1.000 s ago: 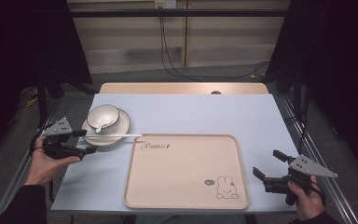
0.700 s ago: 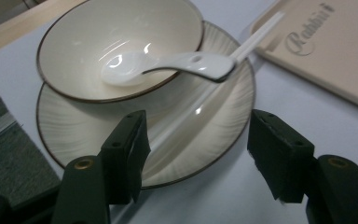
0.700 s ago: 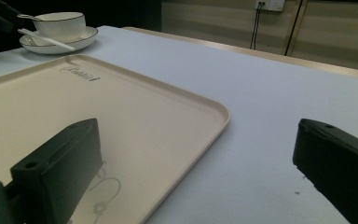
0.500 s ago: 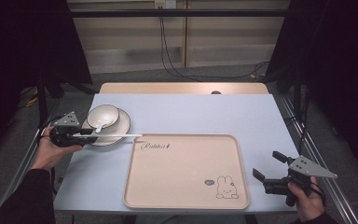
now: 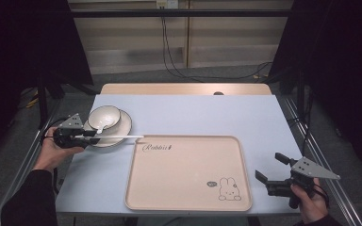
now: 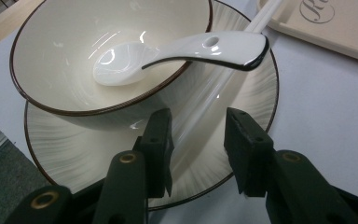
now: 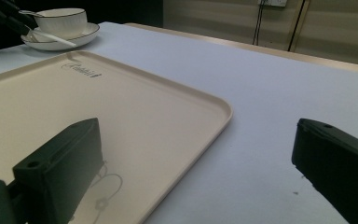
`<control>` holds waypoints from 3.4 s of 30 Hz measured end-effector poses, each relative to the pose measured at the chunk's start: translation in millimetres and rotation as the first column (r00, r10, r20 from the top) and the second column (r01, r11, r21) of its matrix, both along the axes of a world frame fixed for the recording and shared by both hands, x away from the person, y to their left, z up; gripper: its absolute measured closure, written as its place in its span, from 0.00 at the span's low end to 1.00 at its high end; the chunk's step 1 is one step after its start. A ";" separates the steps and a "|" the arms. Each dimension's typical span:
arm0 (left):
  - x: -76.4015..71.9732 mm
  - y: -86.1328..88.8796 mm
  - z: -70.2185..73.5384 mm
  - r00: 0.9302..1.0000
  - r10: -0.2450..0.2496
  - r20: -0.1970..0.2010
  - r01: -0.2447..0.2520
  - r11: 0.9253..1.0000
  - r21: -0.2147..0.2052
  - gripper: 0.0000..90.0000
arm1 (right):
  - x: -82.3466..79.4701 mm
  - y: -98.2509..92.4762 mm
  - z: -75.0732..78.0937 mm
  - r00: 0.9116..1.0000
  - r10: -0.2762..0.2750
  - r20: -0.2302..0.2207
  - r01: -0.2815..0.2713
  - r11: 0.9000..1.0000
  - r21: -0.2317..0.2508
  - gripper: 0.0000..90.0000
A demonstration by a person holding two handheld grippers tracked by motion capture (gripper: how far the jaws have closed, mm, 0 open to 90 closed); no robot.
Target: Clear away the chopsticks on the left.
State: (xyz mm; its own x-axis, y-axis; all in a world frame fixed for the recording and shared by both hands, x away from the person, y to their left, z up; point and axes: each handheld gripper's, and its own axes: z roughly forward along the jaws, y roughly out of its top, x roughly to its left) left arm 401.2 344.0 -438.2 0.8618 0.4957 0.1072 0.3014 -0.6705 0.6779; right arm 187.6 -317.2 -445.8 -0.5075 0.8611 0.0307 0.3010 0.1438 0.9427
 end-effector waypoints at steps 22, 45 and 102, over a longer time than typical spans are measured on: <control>2.9 -13.0 -6.1 0.998 -0.057 0.001 0.057 0.997 0.047 0.73 | 1.4 0.5 -0.4 1.000 0.012 -0.008 -0.012 1.000 0.008 0.01; 7.5 -27.2 -8.6 0.989 -0.098 -0.107 0.102 0.994 0.038 0.94 | 1.8 0.4 -1.2 1.000 0.007 -0.022 -0.007 1.000 0.011 0.01; -140.9 -61.9 42.3 0.891 0.399 -0.216 -0.446 0.858 -0.256 0.94 | 2.9 3.6 1.4 0.999 0.040 0.004 -0.040 0.999 0.018 0.01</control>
